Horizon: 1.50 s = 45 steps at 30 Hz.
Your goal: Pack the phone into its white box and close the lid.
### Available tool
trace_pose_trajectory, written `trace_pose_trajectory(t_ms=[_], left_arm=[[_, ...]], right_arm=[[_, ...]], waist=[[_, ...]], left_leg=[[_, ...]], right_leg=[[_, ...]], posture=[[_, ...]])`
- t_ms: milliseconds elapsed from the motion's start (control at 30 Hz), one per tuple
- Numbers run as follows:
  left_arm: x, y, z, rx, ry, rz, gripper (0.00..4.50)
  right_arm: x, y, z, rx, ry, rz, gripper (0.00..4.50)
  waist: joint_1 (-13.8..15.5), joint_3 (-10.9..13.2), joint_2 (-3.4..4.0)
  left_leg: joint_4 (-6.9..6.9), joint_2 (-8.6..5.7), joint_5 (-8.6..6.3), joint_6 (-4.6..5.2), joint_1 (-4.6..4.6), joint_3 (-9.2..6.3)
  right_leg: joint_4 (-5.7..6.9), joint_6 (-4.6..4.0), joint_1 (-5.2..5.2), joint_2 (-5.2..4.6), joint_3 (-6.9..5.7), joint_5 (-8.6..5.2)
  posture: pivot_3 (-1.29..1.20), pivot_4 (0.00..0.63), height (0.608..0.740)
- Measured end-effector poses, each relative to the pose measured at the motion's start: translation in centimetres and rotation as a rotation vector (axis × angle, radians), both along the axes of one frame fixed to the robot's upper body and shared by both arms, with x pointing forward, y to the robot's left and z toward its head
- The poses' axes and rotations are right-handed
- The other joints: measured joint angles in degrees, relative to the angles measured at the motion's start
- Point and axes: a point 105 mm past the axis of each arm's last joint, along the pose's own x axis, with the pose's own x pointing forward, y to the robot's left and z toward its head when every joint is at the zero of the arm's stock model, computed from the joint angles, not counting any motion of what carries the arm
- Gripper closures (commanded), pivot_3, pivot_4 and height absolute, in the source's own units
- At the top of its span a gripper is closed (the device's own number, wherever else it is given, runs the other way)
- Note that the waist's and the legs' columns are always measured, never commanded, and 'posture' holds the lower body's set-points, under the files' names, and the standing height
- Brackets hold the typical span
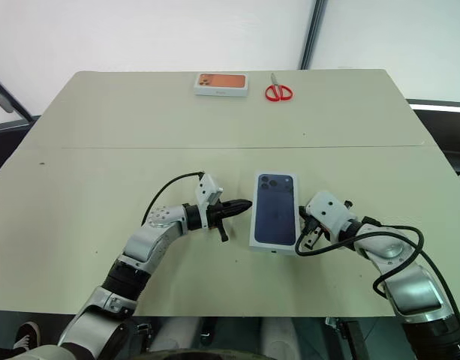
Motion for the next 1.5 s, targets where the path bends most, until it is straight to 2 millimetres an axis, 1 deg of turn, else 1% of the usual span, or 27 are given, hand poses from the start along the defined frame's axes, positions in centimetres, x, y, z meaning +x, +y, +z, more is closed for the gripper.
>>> trace_pose_trajectory(t_ms=[233, 333, 433, 500, 667, 733, 767, 833, 900, 1000, 1067, 1133, 1200, 1267, 1300, 1367, 1433, 1500], left_arm=[[-0.1, 0.3, -0.3, 0.007, 0.011, 0.007, 4.5], [-0.1, 0.3, -0.1, -0.001, 0.003, 0.013, 4.5], [0.0, 0.2, 0.2, -0.013, 0.0, 0.022, 4.5], [0.1, 0.3, 0.2, -0.019, 0.009, 0.027, 4.5], [0.4, 1.0, 0.6, -0.028, 0.006, 0.047, 4.5], [0.6, 1.1, 1.0, -0.029, -0.008, 0.052, 4.5], [0.6, 1.2, 1.1, -0.029, -0.012, 0.054, 4.5], [1.1, 1.4, 1.7, -0.051, -0.016, 0.078, 4.5], [1.8, 1.1, 3.2, -0.092, -0.03, 0.086, 4.5], [2.5, 0.3, 5.7, -0.147, -0.076, 0.079, 4.5], [2.4, -0.6, 6.1, -0.171, -0.073, 0.059, 4.5], [2.2, -1.4, 5.3, -0.155, -0.058, 0.04, 4.5], [1.8, -2.3, 3.8, -0.091, -0.059, 0.007, 4.5], [1.4, -2.7, 2.2, -0.024, -0.059, -0.021, 4.5], [1.2, -2.7, 1.8, 0.0, -0.068, -0.036, 4.5], [0.9, -2.7, 1.1, 0.049, -0.097, -0.064, 4.5], [0.4, -2.6, 0.5, 0.06, -0.094, -0.084, 4.5], [0.2, -2.4, 0.3, 0.061, -0.08, -0.095, 4.5]], right_arm=[[-0.6, 0.2, -0.7, -0.028, 0.048, 0.053, 4.46], [-0.7, 0.2, -0.8, -0.044, 0.051, 0.06, 4.46], [-0.6, -0.3, -0.8, -0.068, 0.055, 0.066, 4.46], [-0.3, -0.9, -0.5, -0.078, 0.05, 0.048, 4.46], [1.4, -2.9, 1.7, -0.09, -0.015, -0.022, 4.46], [2.3, -3.6, 3.1, -0.071, -0.063, -0.06, 4.46], [2.6, -3.6, 3.9, -0.048, -0.088, -0.071, 4.46], [3.3, -3.1, 5.8, 0.067, -0.147, -0.092, 4.46], [3.1, -1.7, 6.5, 0.15, -0.153, -0.05, 4.46], [2.3, 1.1, 6.0, 0.228, -0.108, 0.044, 4.46], [1.8, 1.7, 5.0, 0.221, -0.068, 0.061, 4.46], [1.3, 1.7, 3.5, 0.183, -0.023, 0.068, 4.46], [0.5, 1.4, 1.7, 0.103, 0.019, 0.08, 4.46], [0.0, 1.2, 1.1, 0.064, 0.022, 0.099, 4.46], [-0.4, 1.0, 0.9, 0.032, 0.02, 0.113, 4.46], [-0.9, 0.7, 0.6, -0.025, 0.021, 0.139, 4.46], [-1.1, 0.6, 0.4, -0.03, 0.025, 0.141, 4.46], [-1.1, 0.6, 0.5, -0.024, 0.026, 0.136, 4.46]], waist=[[-0.04, 0.0, 0.0], [-0.01, 0.0, 0.0], [0.05, 0.0, 0.0], [0.04, 0.0, 0.0], [-0.04, 0.0, 0.0], [-0.05, 0.0, 0.0], [-0.03, 0.0, 0.0], [-0.07, 0.01, -0.01], [0.07, 0.02, -0.03], [0.11, 0.01, -0.02], [0.09, 0.01, -0.02], [0.05, 0.01, -0.02], [0.03, 0.01, -0.01], [-0.11, 0.01, -0.01], [-0.06, -0.01, -0.01], [0.02, -0.04, -0.03], [0.1, -0.06, -0.05], [0.1, -0.08, -0.08]], left_leg=[[-0.01, 0.01, 0.0, 0.0, 0.0, 0.0], [0.0, 0.01, 0.0, 0.0, 0.0, 0.0], [0.02, 0.0, 0.0, 0.0, 0.01, 0.0], [0.04, 0.0, 0.0, 0.0, 0.0, 0.0], [0.02, 0.01, 0.0, -0.01, 0.0, 0.0], [0.02, 0.0, 0.0, -0.01, 0.0, 0.01], [0.02, 0.01, 0.0, -0.01, 0.0, 0.01], [0.02, 0.03, 0.01, -0.01, 0.0, 0.0], [0.03, 0.02, 0.01, -0.02, -0.02, -0.05], [0.09, -0.05, 0.0, 0.0, -0.03, -0.07], [0.18, -0.06, -0.03, 0.05, -0.03, -0.06], [0.2, -0.06, -0.03, 0.05, -0.03, -0.06], [0.19, -0.06, -0.03, 0.05, -0.01, -0.05], [0.19, -0.04, -0.03, 0.06, 0.0, -0.02], [0.19, -0.04, -0.03, 0.06, 0.02, -0.03], [0.17, -0.01, -0.07, 0.08, 0.3, -0.06], [0.13, -0.01, -0.14, 0.15, 0.61, -0.08], [0.13, -0.01, -0.18, 0.19, 0.7, -0.09]], right_leg=[[0.0, 0.0, 0.0, 0.01, 0.0, 0.0], [0.0, 0.0, 0.0, 0.0, 0.0, 0.0], [0.0, 0.0, 0.03, 0.0, 0.0, 0.0], [0.0, 0.0, 0.04, 0.0, 0.0, 0.0], [0.02, 0.0, 0.0, 0.01, 0.0, 0.0], [0.02, 0.0, 0.0, 0.0, 0.0, 0.0], [0.02, 0.0, 0.0, 0.0, 0.0, 0.0], [0.03, 0.0, 0.0, 0.02, 0.0, 0.0], [0.03, 0.0, 0.0, 0.03, -0.04, 0.0], [0.01, 0.01, 0.07, -0.02, -0.06, 0.0], [0.0, 0.02, 0.12, -0.03, -0.07, 0.0], [0.01, 0.02, 0.12, -0.02, -0.07, 0.0], [0.02, 0.02, 0.11, -0.01, -0.07, 0.0], [0.02, 0.02, 0.12, 0.0, -0.06, 0.0], [0.02, 0.02, 0.15, 0.0, -0.07, 0.0], [-0.1, 0.03, 0.48, 0.01, -0.12, -0.01], [-0.27, 0.07, 0.88, -0.01, -0.15, -0.04], [-0.33, 0.09, 1.0, -0.02, -0.15, -0.06]], posture=[[0.0, 0.15, 0.74], [0.0, 0.15, 0.74], [0.0, 0.15, 0.74], [0.0, 0.15, 0.74], [0.0, 0.15, 0.74], [0.0, 0.15, 0.74], [0.0, 0.15, 0.74], [0.0, 0.15, 0.74], [0.0, 0.15, 0.74], [0.0, 0.15, 0.74], [0.0, 0.15, 0.74], [0.0, 0.15, 0.74], [0.0, 0.15, 0.74], [0.0, 0.15, 0.74], [0.0, 0.15, 0.74], [0.0, 0.15, 0.74], [0.0, 0.15, 0.74], [0.0, 0.15, 0.74]])
